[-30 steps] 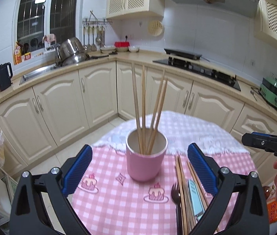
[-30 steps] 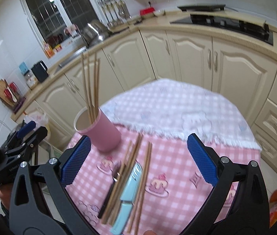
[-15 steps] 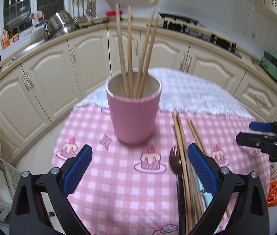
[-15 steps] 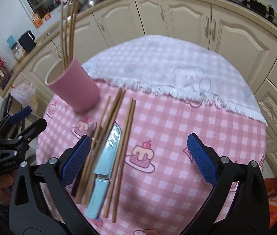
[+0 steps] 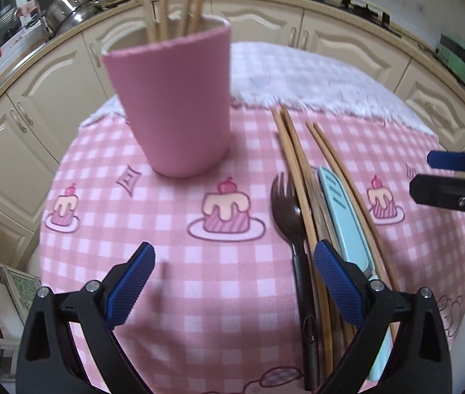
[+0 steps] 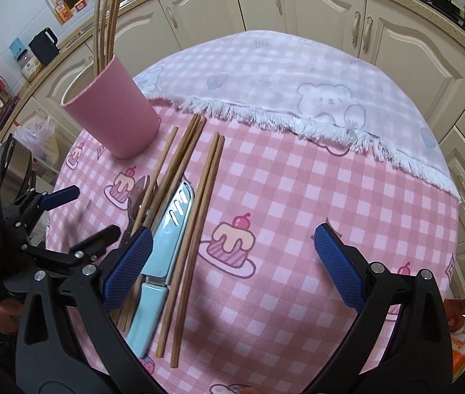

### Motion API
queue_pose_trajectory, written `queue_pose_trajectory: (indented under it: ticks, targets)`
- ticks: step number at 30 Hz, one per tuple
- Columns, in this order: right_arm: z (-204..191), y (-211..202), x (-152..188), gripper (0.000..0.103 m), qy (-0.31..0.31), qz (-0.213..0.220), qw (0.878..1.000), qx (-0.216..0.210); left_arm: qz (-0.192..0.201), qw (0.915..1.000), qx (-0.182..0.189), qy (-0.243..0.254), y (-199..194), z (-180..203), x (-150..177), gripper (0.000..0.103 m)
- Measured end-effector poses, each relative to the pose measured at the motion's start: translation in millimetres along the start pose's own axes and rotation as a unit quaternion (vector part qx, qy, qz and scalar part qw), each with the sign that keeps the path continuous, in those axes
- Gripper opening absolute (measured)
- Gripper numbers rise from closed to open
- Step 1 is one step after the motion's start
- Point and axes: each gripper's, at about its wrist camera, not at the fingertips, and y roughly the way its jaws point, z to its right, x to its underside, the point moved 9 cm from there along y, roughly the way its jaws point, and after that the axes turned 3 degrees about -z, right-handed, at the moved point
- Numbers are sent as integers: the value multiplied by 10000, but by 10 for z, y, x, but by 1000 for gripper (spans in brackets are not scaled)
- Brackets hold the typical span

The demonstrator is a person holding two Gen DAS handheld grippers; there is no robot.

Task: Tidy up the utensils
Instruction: 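Lower the left gripper onto the dark spoon handle and close on it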

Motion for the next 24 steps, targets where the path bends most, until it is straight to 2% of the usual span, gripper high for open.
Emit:
queue_pose_trajectory:
  ticks: [5, 10, 14, 16, 17, 20, 24]
  targets:
    - [30, 9, 32, 97, -23, -37, 10000, 24, -107, 9998, -143, -31, 119, -12, -2, 93]
    - [29, 48, 57, 97, -95, -118, 9999, 70, -123, 9999, -71, 15, 135, 4, 11, 92]
    - [-67, 167, 70, 96, -290, -309, 9990, 158, -131, 9998, -68, 147, 176, 63, -59, 75]
    - [-98, 232, 79, 84, -338, -431, 9983, 198, -124, 9997, -24, 213, 174, 80, -83, 68]
    - [-105, 274, 85, 75, -346, -502, 9979, 209, -126, 9997, -8, 224, 189, 99, -114, 66]
    - [-116, 387, 104, 55, -387, -664, 9967, 275, -119, 9996, 48, 240, 173, 77, -111, 62]
    - [-163, 415, 97, 50, -499, -676, 9957, 379, -103, 9996, 87, 258, 166, 38, -104, 62]
